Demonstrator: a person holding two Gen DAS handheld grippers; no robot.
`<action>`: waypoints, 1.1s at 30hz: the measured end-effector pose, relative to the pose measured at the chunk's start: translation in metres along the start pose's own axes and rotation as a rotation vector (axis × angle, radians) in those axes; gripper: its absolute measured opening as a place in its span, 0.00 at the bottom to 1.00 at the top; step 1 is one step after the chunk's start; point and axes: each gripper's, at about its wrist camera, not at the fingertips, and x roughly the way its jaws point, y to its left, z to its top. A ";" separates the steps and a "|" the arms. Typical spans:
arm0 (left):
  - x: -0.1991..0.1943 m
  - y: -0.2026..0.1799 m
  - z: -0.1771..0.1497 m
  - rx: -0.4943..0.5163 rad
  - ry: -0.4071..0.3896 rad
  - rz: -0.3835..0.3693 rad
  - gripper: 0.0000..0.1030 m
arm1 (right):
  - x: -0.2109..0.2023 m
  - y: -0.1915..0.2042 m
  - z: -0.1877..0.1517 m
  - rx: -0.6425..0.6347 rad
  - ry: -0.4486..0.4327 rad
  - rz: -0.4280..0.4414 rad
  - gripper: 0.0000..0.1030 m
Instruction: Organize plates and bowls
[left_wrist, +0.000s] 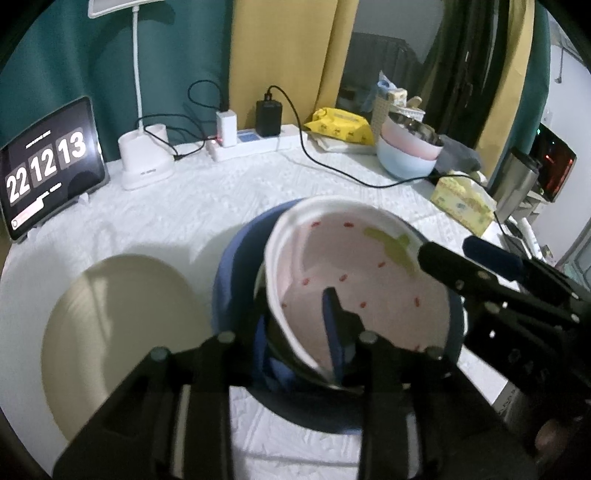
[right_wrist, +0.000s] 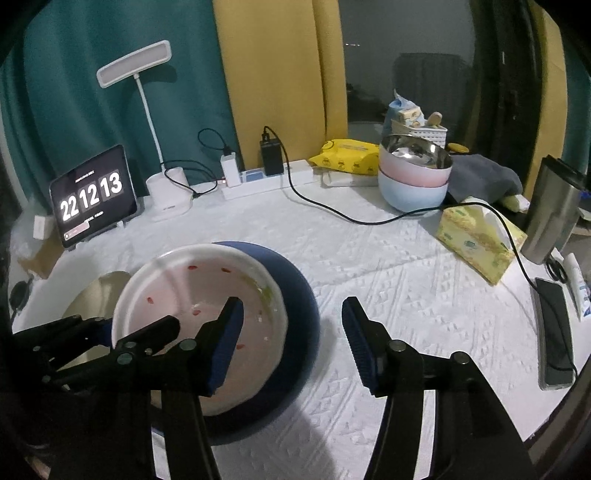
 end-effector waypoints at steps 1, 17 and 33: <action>-0.003 0.000 0.000 0.002 -0.011 0.013 0.32 | 0.000 -0.001 0.000 0.003 0.000 -0.001 0.57; -0.029 0.040 0.002 -0.038 -0.076 0.093 0.34 | -0.010 -0.027 0.002 0.056 0.003 0.015 0.57; -0.004 0.048 -0.006 -0.037 0.036 0.037 0.41 | 0.015 -0.049 -0.014 0.161 0.130 0.080 0.57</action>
